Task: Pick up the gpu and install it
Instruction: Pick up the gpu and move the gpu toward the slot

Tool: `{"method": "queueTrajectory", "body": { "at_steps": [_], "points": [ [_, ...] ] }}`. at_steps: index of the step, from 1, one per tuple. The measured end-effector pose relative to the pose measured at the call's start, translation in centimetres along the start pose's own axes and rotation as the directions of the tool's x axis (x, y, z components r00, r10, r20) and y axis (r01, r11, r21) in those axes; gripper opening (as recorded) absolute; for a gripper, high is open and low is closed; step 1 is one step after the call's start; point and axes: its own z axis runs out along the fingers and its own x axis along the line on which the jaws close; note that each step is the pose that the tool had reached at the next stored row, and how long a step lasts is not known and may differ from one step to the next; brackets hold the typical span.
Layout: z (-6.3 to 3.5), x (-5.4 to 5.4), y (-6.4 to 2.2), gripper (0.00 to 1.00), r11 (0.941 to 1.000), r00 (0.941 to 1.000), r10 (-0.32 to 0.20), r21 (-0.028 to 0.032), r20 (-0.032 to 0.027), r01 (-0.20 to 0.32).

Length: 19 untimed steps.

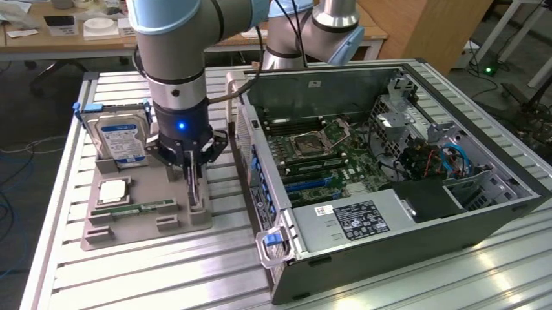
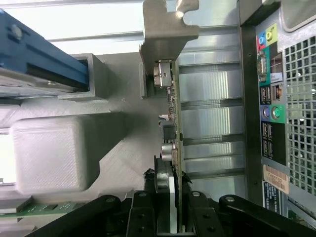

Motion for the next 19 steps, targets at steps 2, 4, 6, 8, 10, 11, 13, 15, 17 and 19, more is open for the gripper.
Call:
{"method": "queueTrajectory", "body": {
  "at_steps": [2, 4, 6, 8, 10, 11, 13, 15, 17, 19],
  "points": [
    [-0.56, 0.0, 0.01, 0.29, 1.0, 1.0, 0.0, -0.0001, 0.0002, 0.0],
    [-1.25, 0.0, 0.02, 0.29, 1.0, 1.0, 0.0, -0.0001, 0.0001, 0.0],
    [-1.92, 0.0, 0.03, 0.29, 1.0, 1.0, 0.0, -0.0001, 0.0, 0.0],
    [-2.61, 0.0, 0.04, 0.29, 1.0, 1.0, 0.0, -0.0001, 0.0, 0.0],
    [-3.29, 0.0, 0.05, 0.29, 1.0, 1.0, 0.0, -0.0001, 0.0, 0.0],
    [-3.64, 0.0, 0.06, 0.29, 1.0, 1.0, 0.0, -0.0001, 0.0001, 0.0],
    [-4.4, 0.0, 0.06, 0.29, 1.0, 1.0, 0.0, 0.0, 0.0, 0.0],
    [-5.23, 0.0, 0.08, 0.29, 1.0, 1.0, 0.0, -0.0001, 0.0001, 0.0],
    [-6.12, 0.0, 0.09, 0.29, 1.0, 1.0, 0.0, -0.0002, 0.0001, 0.0],
    [-6.99, 0.0, 0.1, 0.29, 1.0, 1.0, 0.0, 0.0, 0.0, 0.0]
  ]
}}
